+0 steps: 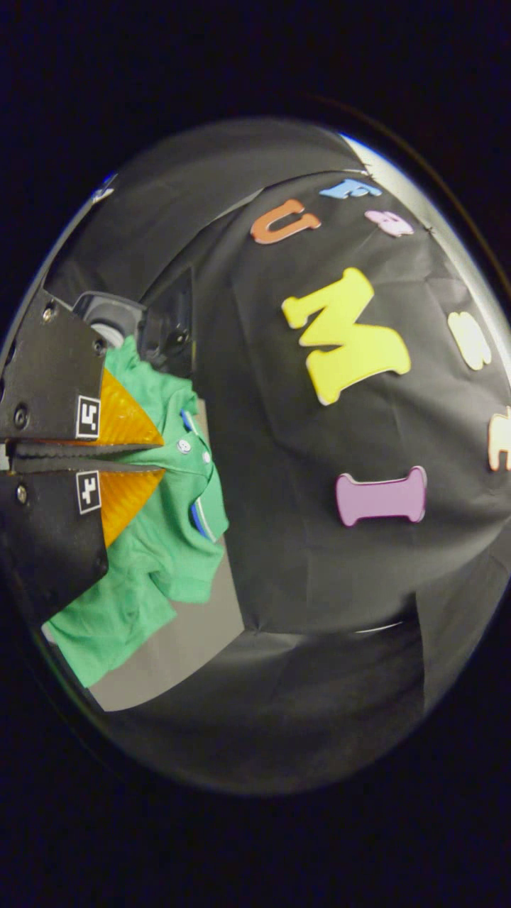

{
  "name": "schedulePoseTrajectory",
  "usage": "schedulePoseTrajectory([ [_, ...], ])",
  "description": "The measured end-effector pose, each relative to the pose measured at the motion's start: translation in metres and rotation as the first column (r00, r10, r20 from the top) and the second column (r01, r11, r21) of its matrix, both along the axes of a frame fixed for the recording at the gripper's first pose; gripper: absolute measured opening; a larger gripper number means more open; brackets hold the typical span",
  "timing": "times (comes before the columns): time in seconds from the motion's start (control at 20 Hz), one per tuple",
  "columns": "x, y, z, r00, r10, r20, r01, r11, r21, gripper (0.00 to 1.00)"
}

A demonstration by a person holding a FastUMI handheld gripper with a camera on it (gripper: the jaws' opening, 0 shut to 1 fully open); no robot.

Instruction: Put the clothes into the washing machine and then close the washing machine lid.

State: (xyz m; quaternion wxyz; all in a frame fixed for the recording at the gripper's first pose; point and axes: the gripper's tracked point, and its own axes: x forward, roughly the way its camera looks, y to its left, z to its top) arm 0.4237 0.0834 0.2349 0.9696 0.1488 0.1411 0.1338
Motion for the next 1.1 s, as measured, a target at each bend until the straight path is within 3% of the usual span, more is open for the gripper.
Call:
schedulePoseTrajectory([
  [0.3,-0.064,0.044,0.081,0.969,0.050,0.241,-0.059,0.998,0.033,0.04],
  [0.6,-0.126,0.113,0.163,0.897,0.110,0.428,-0.131,0.991,0.021,0.04],
  [0.9,-0.152,0.183,0.197,0.850,0.192,0.490,-0.217,0.976,-0.006,0.04],
  [1.1,-0.141,0.231,0.188,0.855,0.234,0.463,-0.256,0.967,-0.017,0.04],
])
